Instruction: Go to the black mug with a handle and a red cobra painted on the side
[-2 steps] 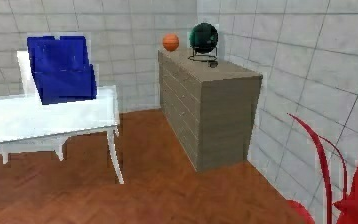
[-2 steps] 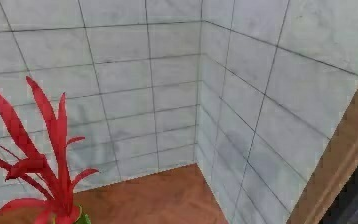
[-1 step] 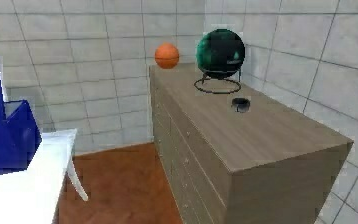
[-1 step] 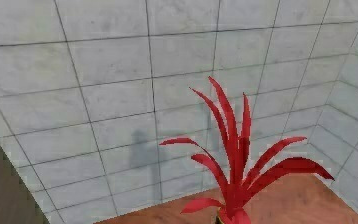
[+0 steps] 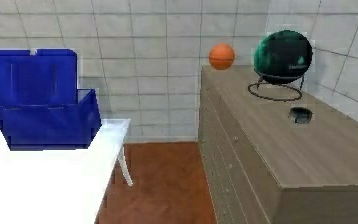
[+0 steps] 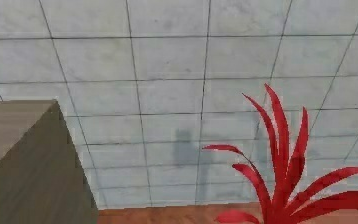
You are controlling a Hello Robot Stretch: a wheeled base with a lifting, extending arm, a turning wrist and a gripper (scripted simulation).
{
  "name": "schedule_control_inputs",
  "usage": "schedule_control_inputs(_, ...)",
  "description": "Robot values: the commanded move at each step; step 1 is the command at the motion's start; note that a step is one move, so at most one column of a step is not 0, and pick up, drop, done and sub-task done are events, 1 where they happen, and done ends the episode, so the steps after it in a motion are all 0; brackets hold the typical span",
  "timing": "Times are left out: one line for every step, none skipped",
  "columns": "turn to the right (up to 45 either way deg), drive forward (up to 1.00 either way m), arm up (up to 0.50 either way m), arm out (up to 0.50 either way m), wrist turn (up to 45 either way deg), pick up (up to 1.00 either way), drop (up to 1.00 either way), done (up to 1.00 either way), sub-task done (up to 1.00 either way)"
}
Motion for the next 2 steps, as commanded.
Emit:
schedule_control_inputs(0.0,0.2,0.0,0.0,0.0,0.0,0.0,0.0,0.0)
schedule_control_inputs(39.0,0.0,0.0,0.0,0.0,0.0,0.0,0.0,0.0)
